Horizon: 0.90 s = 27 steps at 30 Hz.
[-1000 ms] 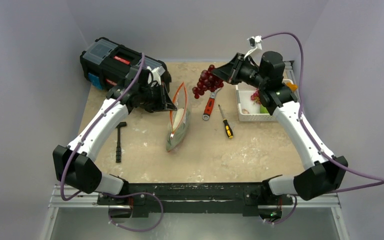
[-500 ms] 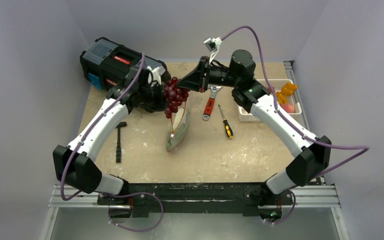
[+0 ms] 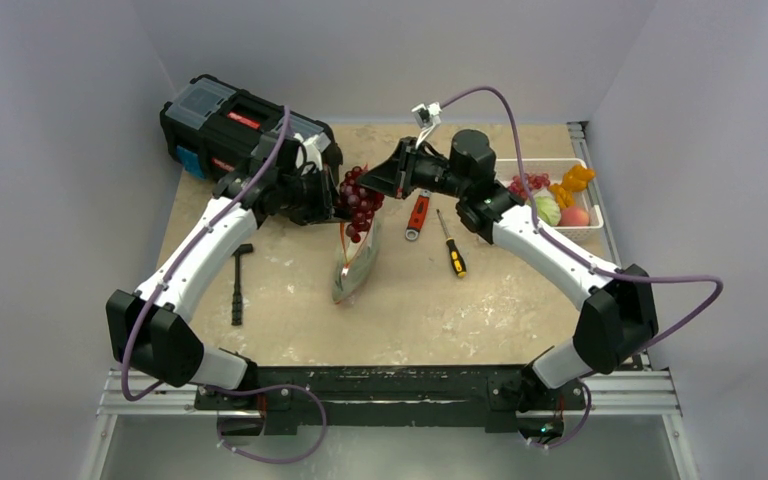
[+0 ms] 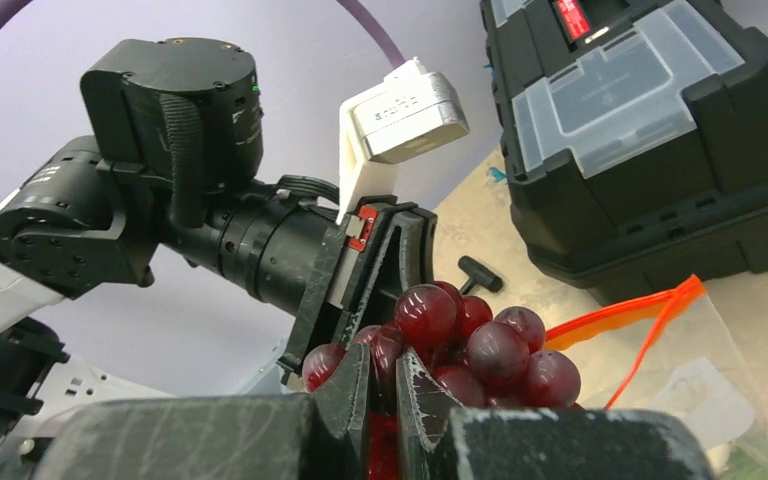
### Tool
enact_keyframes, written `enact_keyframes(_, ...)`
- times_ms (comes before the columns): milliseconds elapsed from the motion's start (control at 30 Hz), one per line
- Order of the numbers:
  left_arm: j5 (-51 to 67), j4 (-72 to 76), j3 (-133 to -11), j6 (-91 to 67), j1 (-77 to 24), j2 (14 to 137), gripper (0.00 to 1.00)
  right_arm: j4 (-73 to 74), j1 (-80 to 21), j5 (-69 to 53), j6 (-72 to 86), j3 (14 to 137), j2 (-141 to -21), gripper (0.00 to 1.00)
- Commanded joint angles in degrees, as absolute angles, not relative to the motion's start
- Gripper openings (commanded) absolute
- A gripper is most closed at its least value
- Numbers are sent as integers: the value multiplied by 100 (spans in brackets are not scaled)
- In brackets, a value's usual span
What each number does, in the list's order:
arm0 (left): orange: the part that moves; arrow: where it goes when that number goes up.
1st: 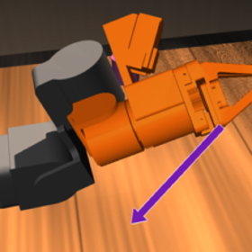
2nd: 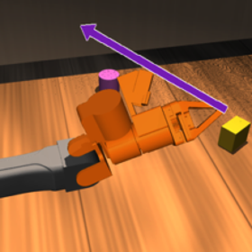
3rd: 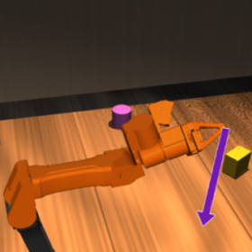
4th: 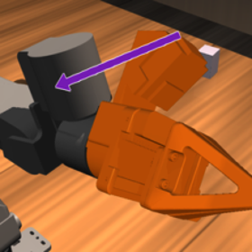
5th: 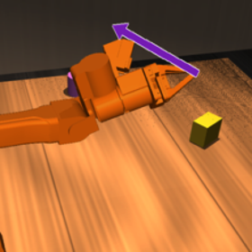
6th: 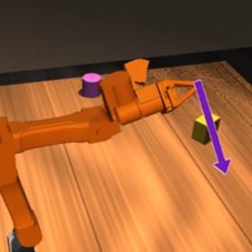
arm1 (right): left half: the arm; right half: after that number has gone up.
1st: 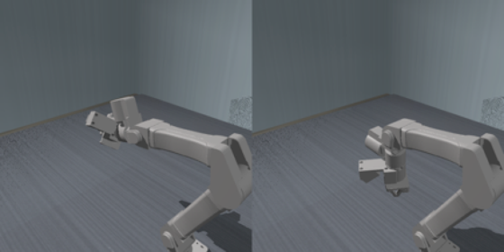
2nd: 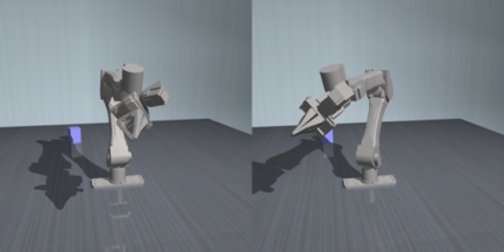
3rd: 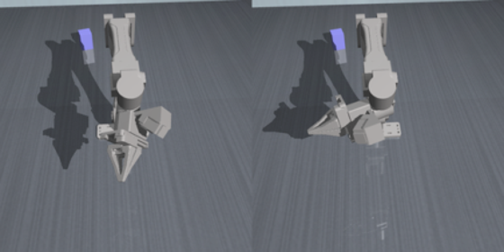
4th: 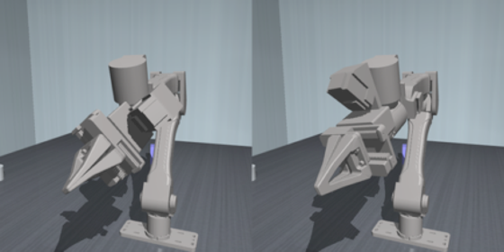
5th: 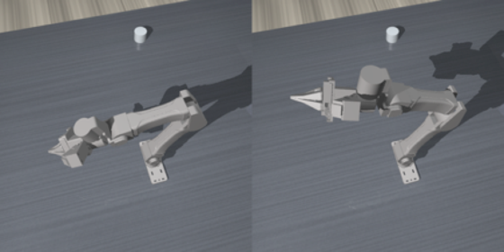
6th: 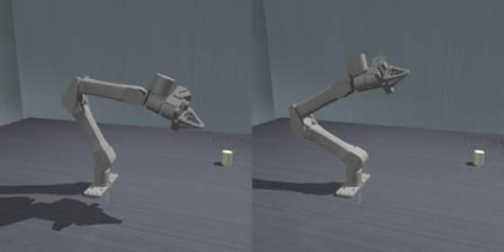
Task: Place the food in the zip-top bag and seal the zipper
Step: Place the fake fruit in the zipper food storage bag.
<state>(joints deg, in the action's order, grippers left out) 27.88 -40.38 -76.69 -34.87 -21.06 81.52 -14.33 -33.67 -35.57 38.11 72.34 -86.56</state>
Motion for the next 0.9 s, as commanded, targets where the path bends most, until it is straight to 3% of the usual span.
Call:
enact_keyframes(0, 2901, -3756, -7682, -3492, -2127, 7948, 0, -1664, -3468, -3224, 3837, 7165, -8576, 0)
enact_keyframes(367, 2762, -3772, -7673, -3474, -2120, 7882, 0, 197, -3884, -2082, 2107, 7098, -8249, 0)
enact_keyframes(867, 2602, -3794, -7656, -3456, -2118, 7833, 0, 1463, -4318, -509, 2056, 7501, -8115, 0)
